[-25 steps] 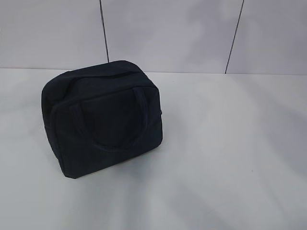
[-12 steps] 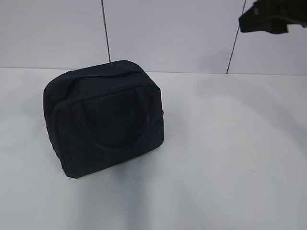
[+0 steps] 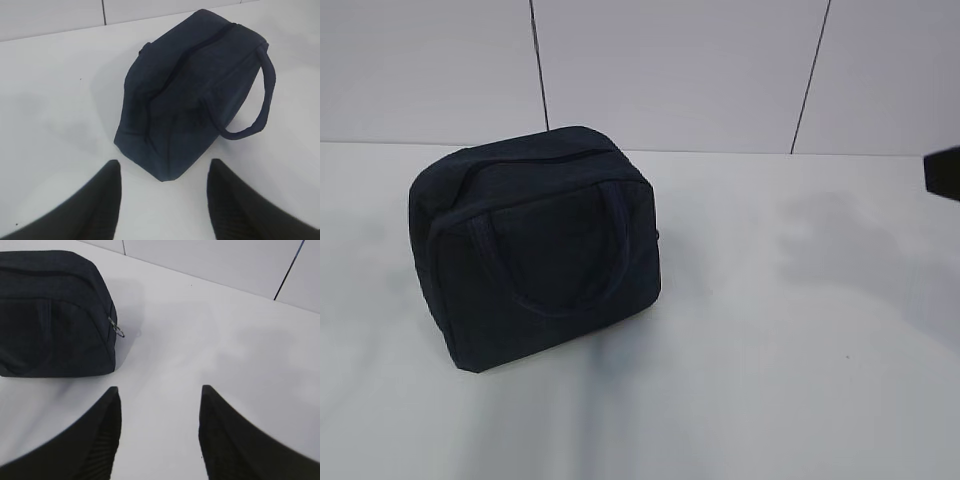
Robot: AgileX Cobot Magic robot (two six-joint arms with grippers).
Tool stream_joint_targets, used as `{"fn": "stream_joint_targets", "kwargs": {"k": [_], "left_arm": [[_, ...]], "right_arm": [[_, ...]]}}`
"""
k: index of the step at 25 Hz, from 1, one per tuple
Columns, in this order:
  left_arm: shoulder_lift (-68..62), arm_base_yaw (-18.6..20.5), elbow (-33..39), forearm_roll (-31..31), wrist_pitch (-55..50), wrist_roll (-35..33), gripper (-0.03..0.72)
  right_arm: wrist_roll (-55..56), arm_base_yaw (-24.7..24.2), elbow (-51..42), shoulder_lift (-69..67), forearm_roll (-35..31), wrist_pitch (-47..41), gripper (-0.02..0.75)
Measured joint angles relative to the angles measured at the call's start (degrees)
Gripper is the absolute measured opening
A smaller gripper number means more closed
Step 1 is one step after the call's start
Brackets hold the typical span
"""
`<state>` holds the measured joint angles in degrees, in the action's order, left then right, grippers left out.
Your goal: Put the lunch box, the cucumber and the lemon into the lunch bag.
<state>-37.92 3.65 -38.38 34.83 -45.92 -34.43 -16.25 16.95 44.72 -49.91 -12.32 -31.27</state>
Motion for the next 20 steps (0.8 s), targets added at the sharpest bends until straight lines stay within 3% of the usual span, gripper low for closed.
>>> {"fn": "stream_joint_targets", "kwargs": {"k": [7, 20], "left_arm": [[15.1, 0.0, 4.9, -9.7, -3.1, 11.5, 0.389], [29.5, 0.0, 6.5, -21.2, -11.0, 21.6, 0.389]], "right_arm": [[0.4, 0.0, -8.0, 10.6, 0.0, -4.7, 0.386], [2.2, 0.0, -16.8, 26.9, -0.2, -10.5, 0.386]]}}
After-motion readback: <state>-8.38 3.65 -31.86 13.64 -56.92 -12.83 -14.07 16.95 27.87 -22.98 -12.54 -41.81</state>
